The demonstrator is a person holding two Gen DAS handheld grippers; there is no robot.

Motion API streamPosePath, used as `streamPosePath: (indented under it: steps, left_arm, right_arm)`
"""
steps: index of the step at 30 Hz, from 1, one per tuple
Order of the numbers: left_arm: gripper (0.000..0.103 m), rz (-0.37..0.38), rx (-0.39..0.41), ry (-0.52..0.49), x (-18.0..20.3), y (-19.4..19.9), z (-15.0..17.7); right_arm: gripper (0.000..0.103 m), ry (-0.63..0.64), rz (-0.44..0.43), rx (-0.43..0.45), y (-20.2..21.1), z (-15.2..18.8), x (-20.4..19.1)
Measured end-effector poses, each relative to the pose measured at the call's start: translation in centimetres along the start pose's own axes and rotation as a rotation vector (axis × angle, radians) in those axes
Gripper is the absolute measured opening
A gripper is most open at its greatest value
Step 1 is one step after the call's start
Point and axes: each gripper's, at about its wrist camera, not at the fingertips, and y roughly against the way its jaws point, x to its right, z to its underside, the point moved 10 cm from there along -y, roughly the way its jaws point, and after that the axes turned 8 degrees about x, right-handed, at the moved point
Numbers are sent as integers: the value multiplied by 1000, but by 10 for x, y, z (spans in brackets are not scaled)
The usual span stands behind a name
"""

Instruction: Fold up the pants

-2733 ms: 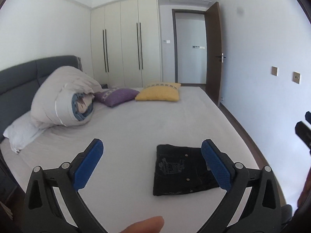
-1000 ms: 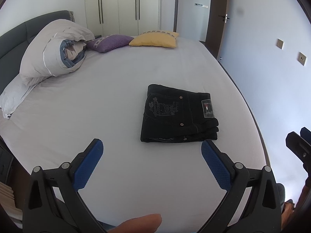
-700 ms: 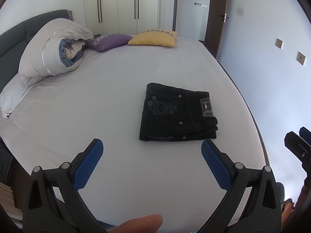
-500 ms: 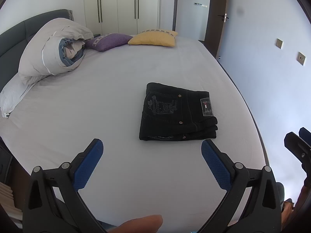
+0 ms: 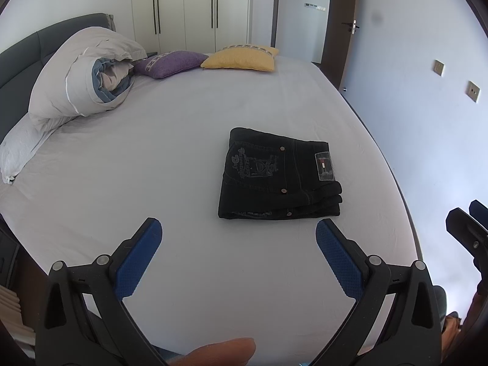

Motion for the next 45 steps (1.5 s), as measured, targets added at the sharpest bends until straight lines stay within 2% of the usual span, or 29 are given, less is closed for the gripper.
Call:
streamPosePath:
  steps: [45]
  left_arm:
    - [103, -2, -9, 10, 1, -1, 10]
  right_arm:
    - [103, 0, -12, -14, 0, 10, 0]
